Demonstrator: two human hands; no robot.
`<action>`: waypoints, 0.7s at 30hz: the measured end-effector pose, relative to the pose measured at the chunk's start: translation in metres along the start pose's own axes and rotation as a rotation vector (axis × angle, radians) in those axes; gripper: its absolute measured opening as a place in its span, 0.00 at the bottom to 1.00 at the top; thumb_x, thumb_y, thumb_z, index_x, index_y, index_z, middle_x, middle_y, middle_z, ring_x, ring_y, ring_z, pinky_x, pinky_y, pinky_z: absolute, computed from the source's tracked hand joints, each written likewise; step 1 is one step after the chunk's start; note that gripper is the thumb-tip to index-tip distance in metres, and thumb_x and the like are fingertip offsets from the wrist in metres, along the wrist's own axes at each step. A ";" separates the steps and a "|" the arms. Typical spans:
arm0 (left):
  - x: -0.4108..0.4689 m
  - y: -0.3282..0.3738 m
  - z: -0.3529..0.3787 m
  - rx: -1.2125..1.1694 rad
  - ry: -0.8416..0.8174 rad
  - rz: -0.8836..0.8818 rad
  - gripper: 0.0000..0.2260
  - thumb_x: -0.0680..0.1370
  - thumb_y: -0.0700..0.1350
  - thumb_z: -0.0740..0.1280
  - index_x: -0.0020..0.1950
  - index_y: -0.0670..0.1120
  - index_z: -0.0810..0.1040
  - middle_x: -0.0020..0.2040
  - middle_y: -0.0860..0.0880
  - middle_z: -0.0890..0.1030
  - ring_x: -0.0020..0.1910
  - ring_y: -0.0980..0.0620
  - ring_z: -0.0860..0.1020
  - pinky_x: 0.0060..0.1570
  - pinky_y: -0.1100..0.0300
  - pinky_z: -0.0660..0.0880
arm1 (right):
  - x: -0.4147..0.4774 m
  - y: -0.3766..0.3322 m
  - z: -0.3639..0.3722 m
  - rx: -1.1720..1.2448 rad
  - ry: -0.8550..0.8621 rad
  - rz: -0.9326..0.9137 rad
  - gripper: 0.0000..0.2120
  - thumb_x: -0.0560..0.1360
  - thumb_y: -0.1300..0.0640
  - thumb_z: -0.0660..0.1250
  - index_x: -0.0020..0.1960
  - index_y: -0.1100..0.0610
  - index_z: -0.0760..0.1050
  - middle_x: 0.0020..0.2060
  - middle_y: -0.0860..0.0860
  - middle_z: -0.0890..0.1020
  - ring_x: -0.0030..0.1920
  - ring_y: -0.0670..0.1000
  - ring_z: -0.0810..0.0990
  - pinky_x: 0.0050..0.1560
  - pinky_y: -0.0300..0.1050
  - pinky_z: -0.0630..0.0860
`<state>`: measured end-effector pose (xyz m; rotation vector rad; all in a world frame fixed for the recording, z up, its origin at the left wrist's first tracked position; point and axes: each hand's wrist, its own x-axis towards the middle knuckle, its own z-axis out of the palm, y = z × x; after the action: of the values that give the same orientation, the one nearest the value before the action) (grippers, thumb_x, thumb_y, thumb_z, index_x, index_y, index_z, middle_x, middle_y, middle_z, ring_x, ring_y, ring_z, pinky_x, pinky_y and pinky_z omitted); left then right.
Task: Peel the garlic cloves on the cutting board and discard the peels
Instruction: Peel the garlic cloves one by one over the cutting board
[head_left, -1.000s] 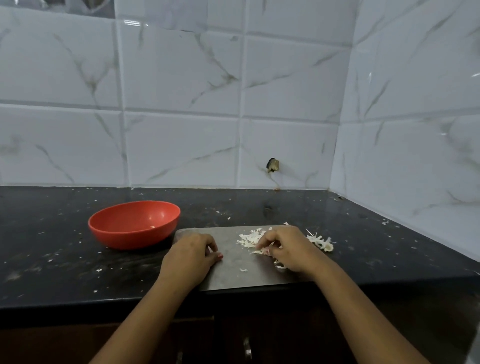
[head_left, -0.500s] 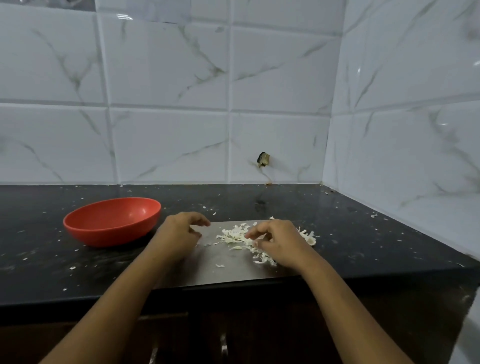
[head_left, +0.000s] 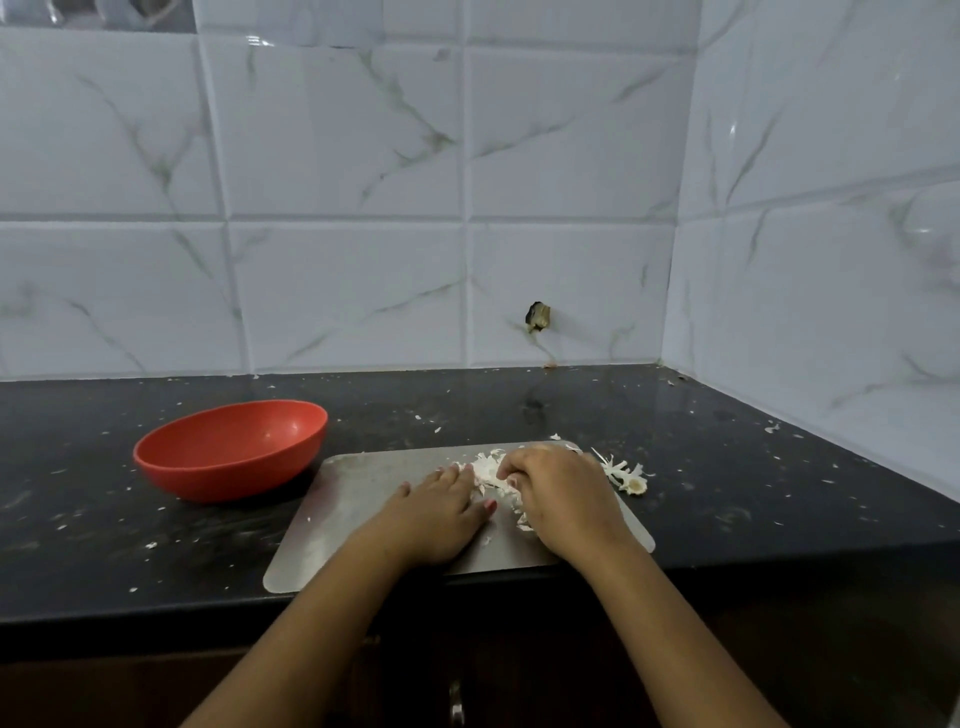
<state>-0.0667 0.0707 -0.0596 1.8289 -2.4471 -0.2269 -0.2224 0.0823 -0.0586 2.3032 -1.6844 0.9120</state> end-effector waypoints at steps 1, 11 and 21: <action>0.003 -0.002 0.001 -0.057 0.034 0.014 0.27 0.84 0.55 0.48 0.79 0.46 0.44 0.80 0.46 0.46 0.78 0.51 0.47 0.75 0.49 0.47 | -0.001 0.002 -0.001 0.050 0.019 0.019 0.10 0.79 0.57 0.62 0.53 0.47 0.80 0.51 0.43 0.82 0.54 0.45 0.78 0.58 0.45 0.70; -0.045 -0.027 -0.024 -0.214 0.506 0.224 0.09 0.80 0.48 0.64 0.57 0.52 0.82 0.53 0.56 0.83 0.53 0.57 0.79 0.50 0.74 0.69 | 0.000 -0.042 0.005 0.669 -0.009 0.109 0.10 0.72 0.62 0.72 0.41 0.50 0.74 0.32 0.48 0.84 0.30 0.39 0.77 0.34 0.30 0.69; -0.059 -0.070 -0.009 -0.310 0.632 0.182 0.05 0.76 0.46 0.70 0.49 0.50 0.85 0.43 0.53 0.85 0.40 0.59 0.79 0.45 0.61 0.76 | 0.001 -0.080 0.018 0.743 -0.098 0.101 0.09 0.75 0.65 0.67 0.44 0.52 0.71 0.35 0.52 0.84 0.28 0.38 0.75 0.33 0.30 0.69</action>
<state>0.0173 0.1069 -0.0605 1.2855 -1.9816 -0.0057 -0.1429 0.1023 -0.0545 2.7390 -1.7067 1.7083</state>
